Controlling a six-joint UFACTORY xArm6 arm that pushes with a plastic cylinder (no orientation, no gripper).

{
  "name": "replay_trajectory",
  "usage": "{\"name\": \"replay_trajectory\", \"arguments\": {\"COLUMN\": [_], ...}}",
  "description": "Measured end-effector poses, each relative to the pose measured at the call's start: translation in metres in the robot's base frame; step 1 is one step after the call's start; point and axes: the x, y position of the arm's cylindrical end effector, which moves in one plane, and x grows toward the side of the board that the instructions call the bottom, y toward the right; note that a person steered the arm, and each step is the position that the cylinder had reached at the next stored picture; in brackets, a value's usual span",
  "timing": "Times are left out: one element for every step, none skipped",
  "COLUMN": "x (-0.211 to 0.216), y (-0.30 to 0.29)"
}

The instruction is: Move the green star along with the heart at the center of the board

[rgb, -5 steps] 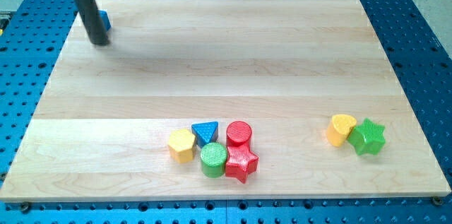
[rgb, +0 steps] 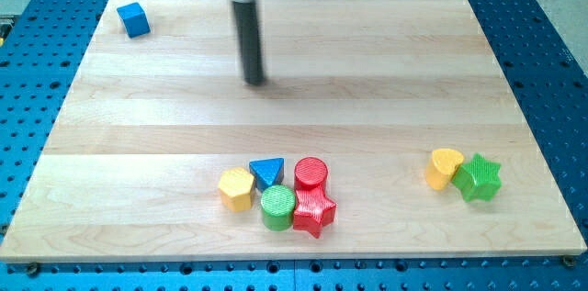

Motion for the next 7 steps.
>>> {"name": "replay_trajectory", "arguments": {"x": [0.016,0.05,0.111,0.151,0.158,0.158,0.187], "y": [0.131,0.233,0.282,0.275,0.241,0.204,0.24]}}
